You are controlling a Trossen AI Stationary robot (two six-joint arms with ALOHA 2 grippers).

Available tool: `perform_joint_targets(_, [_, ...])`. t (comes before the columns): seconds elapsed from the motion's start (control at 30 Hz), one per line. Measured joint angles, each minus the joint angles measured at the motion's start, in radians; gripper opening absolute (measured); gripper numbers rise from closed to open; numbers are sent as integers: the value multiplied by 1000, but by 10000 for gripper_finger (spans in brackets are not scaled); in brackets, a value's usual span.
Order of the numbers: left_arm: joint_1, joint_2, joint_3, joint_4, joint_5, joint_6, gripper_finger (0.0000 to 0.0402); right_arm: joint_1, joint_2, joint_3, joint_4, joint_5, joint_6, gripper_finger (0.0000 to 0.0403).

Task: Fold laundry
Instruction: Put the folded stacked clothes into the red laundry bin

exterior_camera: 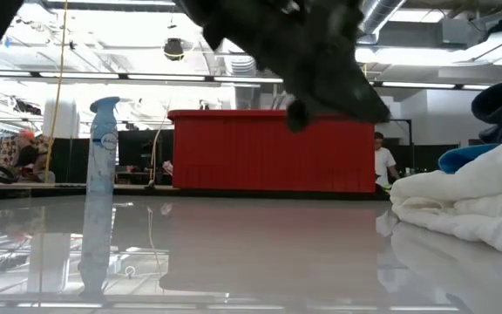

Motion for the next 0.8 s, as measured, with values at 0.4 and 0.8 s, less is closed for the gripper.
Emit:
perform_joint_targets(0.4, [-47,134,100,140,-77,63,0,17,2,12,-21,0,-24,65])
perform_joint_targets(0.8, [-51,215,99,198,-67,51,0,27,2,12,-60,0,-16,65])
